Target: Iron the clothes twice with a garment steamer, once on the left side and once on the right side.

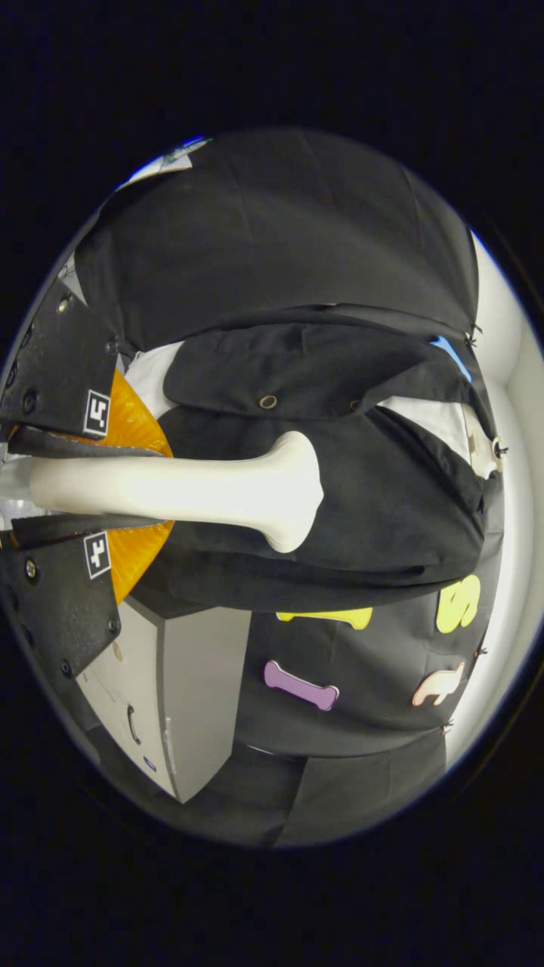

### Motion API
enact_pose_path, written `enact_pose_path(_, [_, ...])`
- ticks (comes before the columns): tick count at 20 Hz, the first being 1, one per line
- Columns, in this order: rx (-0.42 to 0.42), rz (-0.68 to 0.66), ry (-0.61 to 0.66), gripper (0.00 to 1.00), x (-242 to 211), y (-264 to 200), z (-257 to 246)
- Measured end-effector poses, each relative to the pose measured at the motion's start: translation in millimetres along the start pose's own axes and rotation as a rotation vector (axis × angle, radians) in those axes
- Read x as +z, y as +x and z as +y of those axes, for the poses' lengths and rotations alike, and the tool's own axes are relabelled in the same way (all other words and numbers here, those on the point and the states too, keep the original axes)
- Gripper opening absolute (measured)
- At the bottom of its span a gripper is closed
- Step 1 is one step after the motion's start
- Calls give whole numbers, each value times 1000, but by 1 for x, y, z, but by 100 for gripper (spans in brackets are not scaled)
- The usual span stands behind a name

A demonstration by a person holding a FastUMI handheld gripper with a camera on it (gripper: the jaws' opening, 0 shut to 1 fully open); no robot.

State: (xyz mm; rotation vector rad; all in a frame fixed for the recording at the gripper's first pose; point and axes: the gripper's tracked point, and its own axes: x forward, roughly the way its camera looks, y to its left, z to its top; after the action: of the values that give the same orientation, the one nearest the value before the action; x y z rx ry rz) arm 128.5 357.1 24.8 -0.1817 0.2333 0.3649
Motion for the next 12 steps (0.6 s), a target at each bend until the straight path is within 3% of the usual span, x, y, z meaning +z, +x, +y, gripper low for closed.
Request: enact_pose_path(12, [39, 149, -33, 33, -86, 12, 13])
